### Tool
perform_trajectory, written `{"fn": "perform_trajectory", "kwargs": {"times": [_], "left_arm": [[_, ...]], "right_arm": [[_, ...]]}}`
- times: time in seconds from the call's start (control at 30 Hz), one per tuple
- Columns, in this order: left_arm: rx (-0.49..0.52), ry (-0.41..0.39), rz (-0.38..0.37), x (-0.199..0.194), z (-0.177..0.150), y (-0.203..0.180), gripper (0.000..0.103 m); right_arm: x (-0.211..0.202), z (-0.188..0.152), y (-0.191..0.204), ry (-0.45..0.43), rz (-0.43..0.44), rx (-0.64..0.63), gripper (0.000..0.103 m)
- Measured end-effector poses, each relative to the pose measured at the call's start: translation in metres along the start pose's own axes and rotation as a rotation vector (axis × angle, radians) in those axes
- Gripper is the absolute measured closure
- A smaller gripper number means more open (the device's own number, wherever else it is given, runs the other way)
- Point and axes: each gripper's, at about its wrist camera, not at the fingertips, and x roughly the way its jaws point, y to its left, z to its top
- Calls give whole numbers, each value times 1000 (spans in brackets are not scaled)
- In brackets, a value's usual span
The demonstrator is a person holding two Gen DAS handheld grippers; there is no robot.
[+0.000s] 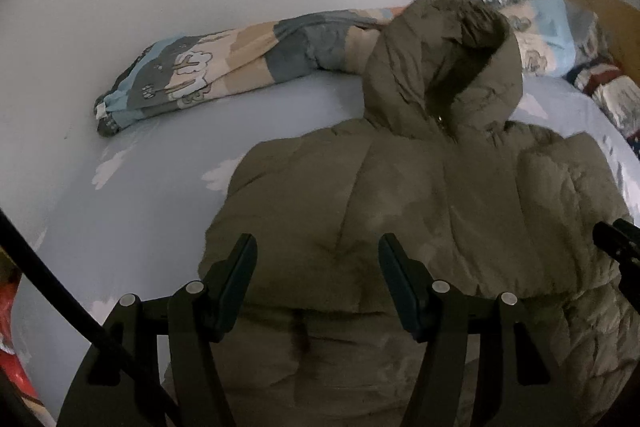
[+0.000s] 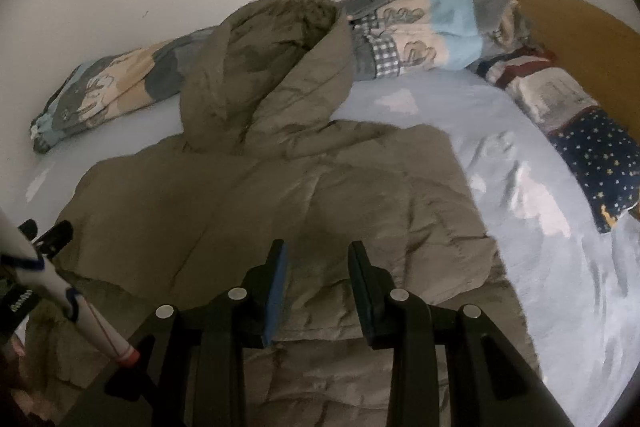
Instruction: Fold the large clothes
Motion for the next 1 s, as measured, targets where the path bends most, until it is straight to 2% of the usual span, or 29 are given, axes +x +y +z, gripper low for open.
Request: {"fn": "perform_trajectory", "kwargs": {"times": [0.27, 1.0], "left_arm": [[25, 32, 4, 12, -4, -7, 41], [51, 41, 15, 16, -10, -12, 41]], "right_arm": [[23, -10, -5, 106, 37, 33, 68], [26, -13, -8, 129, 34, 16, 66]]}}
